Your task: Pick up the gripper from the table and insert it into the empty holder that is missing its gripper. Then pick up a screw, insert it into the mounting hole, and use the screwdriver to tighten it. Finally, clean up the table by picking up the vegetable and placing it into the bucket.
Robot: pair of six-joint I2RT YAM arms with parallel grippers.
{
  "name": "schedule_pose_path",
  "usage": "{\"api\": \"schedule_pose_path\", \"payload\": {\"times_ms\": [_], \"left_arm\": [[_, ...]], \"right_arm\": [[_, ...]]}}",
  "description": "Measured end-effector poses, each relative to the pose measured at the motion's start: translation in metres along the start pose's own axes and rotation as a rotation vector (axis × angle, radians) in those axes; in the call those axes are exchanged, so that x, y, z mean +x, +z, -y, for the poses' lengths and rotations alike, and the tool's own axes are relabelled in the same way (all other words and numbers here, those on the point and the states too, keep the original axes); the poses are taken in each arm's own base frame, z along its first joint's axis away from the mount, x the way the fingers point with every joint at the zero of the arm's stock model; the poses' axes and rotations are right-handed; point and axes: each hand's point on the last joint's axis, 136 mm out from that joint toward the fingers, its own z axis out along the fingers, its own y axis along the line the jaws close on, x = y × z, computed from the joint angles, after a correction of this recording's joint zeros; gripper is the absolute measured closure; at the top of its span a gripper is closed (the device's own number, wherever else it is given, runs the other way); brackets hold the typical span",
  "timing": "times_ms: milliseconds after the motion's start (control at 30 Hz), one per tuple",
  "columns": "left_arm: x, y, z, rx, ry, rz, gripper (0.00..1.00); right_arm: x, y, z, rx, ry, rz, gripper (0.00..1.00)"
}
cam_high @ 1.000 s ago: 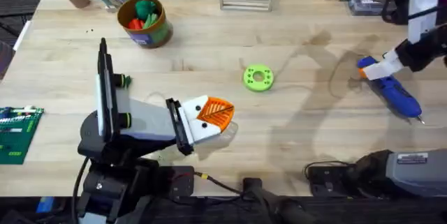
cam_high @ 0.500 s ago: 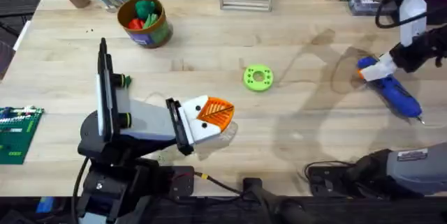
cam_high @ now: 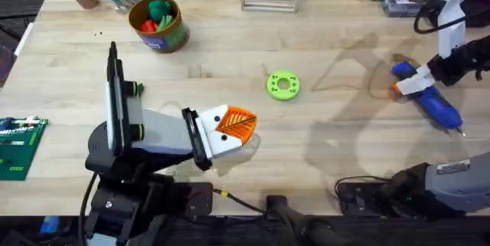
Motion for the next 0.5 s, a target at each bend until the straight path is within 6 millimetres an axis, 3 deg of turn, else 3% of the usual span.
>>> {"api": "schedule_pose_path", "payload": {"times_ms": [500], "left_arm": [[0.0000,0.0000,0.0000,0.000,0.000,0.000,0.997]], "right_arm": [[0.0062,0.0005,-0.0036,-0.014,-0.019,-0.035,0.012]]}}
